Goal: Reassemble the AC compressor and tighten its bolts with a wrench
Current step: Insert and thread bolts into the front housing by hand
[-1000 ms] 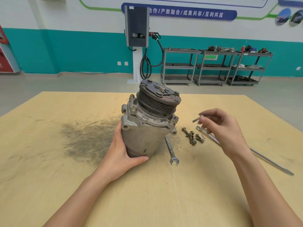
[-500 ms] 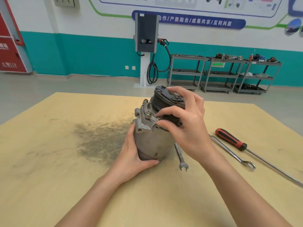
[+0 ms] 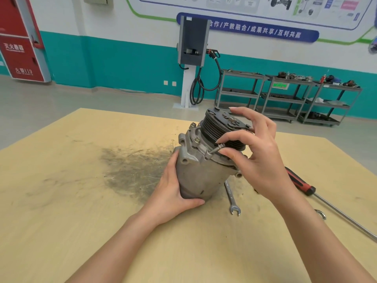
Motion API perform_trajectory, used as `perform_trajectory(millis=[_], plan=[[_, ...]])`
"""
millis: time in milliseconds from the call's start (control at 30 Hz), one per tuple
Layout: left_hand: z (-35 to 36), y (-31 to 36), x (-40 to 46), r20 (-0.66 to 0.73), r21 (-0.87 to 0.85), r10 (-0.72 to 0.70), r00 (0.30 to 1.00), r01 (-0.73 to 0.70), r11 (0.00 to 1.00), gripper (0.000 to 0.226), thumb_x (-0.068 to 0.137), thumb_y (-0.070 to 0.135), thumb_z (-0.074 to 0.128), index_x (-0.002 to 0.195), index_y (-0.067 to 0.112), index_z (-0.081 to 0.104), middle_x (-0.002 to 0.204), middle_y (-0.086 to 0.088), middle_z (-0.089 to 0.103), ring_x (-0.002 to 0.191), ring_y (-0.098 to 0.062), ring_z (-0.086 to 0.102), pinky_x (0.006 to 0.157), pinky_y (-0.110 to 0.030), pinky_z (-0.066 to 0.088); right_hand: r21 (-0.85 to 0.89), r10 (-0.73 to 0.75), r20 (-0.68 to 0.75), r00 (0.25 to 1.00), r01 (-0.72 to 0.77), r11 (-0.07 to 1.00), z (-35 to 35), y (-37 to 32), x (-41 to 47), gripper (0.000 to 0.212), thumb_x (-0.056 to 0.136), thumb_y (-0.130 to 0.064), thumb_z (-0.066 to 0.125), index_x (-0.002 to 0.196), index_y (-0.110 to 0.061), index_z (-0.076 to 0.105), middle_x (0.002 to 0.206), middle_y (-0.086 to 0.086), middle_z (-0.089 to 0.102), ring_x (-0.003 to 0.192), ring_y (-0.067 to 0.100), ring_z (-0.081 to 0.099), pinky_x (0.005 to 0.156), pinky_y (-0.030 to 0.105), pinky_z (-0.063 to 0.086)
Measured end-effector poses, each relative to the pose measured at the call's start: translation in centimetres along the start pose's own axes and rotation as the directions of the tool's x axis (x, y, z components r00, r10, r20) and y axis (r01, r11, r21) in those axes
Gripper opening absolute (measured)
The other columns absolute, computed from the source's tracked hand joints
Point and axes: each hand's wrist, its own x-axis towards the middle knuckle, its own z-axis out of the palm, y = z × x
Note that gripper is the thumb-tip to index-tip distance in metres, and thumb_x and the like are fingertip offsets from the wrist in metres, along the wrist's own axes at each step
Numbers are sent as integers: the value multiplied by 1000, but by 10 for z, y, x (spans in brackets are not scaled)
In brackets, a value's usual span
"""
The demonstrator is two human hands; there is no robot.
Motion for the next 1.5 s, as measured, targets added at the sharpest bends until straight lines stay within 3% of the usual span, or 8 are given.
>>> perform_trajectory(millis=[500, 800, 1033, 1100, 1200, 1300, 1400, 1500], plan=[[0, 0, 0, 8, 17, -1, 1000, 1, 1000, 135, 58, 49, 88, 149, 46, -11, 161, 14, 13, 147, -4, 17, 121, -39, 26, -139, -75, 198, 977, 103, 985, -8, -5, 17, 15, 78, -30, 76, 80, -16, 72, 143, -4, 45, 132, 27, 28, 101, 57, 31], [-1, 1, 0, 9, 25, -5, 1000, 5, 1000, 137, 61, 43, 90, 151, 40, -12, 161, 13, 14, 146, -2, 19, 121, -35, 25, -142, -214, 300, 930, 265, 954, -10, 0, 31, 22, 82, -38, 70, 83, -16, 74, 139, 2, 50, 130, 33, 32, 103, 55, 32], [0, 1, -1, 6, 32, -12, 1000, 12, 999, 133, 61, 43, 90, 150, 41, -9, 160, 11, 17, 145, -4, 22, 120, -37, 27, -141, -202, 321, 925, 257, 956, -8, 2, 36, 28, 79, -44, 69, 79, -16, 72, 141, -2, 49, 134, 27, 29, 106, 55, 28], [-1, 1, -1, 4, 28, -16, 1000, 16, 999, 132, 61, 43, 90, 150, 42, -8, 160, 10, 18, 145, -5, 22, 119, -37, 27, -129, -197, 345, 918, 254, 959, -9, 4, 37, 32, 79, -48, 65, 83, -17, 72, 144, -3, 45, 136, 25, 26, 111, 48, 25], [-1, 1, 0, 6, 29, -14, 1000, 13, 999, 132, 61, 43, 90, 149, 45, -9, 160, 11, 18, 146, -5, 22, 120, -37, 27, -63, -192, 384, 903, 233, 970, -15, 6, 40, 27, 84, -41, 63, 103, -25, 73, 150, -5, 36, 137, 16, 19, 112, 17, 14], [-1, 1, 0, 9, 33, -12, 1000, 12, 999, 133, 61, 44, 90, 148, 45, -10, 160, 11, 16, 146, -4, 21, 120, -37, 26, -40, -182, 412, 893, 218, 975, -17, 7, 42, 13, 86, -28, 68, 98, -27, 73, 152, -8, 33, 139, 13, 17, 106, 6, 7], [-1, 0, -1, 7, 36, -13, 1000, 12, 999, 132, 61, 46, 89, 147, 47, -10, 160, 12, 16, 145, -4, 21, 120, -36, 27, -35, -175, 408, 896, 207, 978, -15, 6, 42, 9, 85, -28, 69, 92, -25, 74, 151, -8, 34, 138, 11, 17, 107, 9, 9], [0, 0, 0, 5, 33, -13, 1000, 13, 999, 130, 60, 47, 89, 146, 49, -8, 159, 12, 17, 145, -4, 22, 120, -36, 28, -82, -182, 381, 906, 230, 970, -14, 4, 41, 9, 84, -30, 70, 90, -24, 73, 150, -6, 37, 140, 17, 18, 114, 34, 17]])
